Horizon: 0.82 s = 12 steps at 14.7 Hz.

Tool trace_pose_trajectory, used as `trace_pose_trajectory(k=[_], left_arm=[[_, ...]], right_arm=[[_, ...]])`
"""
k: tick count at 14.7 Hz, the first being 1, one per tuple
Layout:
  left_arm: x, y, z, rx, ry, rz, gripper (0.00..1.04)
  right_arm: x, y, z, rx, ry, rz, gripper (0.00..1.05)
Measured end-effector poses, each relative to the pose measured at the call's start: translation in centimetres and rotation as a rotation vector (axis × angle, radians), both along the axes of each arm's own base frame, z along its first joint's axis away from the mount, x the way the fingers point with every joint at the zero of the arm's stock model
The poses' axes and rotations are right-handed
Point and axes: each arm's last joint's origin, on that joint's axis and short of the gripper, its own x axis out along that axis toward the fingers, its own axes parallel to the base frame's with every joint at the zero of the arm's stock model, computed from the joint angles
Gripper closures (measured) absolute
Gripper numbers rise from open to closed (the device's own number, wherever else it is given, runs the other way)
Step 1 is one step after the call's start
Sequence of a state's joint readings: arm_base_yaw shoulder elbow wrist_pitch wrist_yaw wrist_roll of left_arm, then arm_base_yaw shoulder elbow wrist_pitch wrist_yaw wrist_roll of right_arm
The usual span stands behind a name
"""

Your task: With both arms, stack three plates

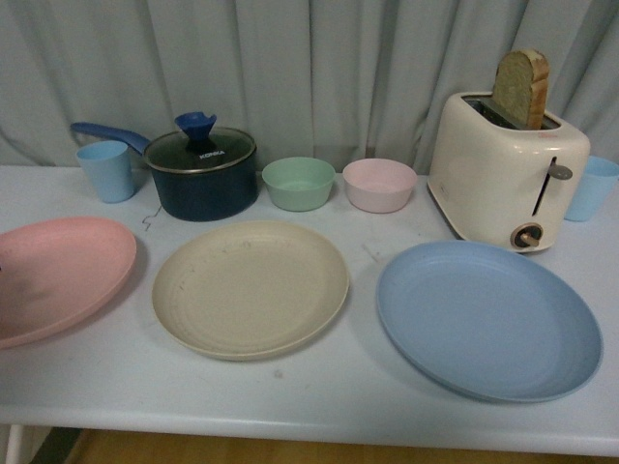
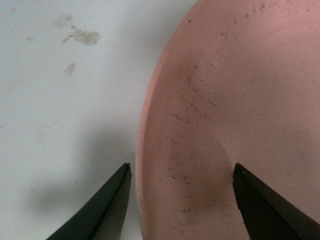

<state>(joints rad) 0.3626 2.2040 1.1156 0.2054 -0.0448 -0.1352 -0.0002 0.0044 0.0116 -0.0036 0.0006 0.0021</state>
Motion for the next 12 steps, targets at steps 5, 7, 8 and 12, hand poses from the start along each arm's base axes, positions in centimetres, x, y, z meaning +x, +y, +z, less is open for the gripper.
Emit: trace_pose_trajectory(k=[5, 7, 8, 12], left_arm=[[-0.1, 0.2, 3.5, 0.021, -0.029, 0.032, 1.02], [-0.7, -0.5, 7.4, 0.050, -0.073, 0.005, 1.02], [-1.3, -1.3, 9.3, 0.045, -0.080, -0.024, 1.02], [-3.0, -6.8, 17.1, 0.064, -0.196, -0.167, 1.02]], right_arm=[[0.0, 0.0, 0.0, 0.000, 0.000, 0.000, 0.06], [0.0, 0.0, 0.0, 0.000, 0.000, 0.000, 0.06], [0.0, 0.0, 0.0, 0.000, 0.000, 0.000, 0.06], [0.0, 0.0, 0.0, 0.000, 0.000, 0.000, 0.06]])
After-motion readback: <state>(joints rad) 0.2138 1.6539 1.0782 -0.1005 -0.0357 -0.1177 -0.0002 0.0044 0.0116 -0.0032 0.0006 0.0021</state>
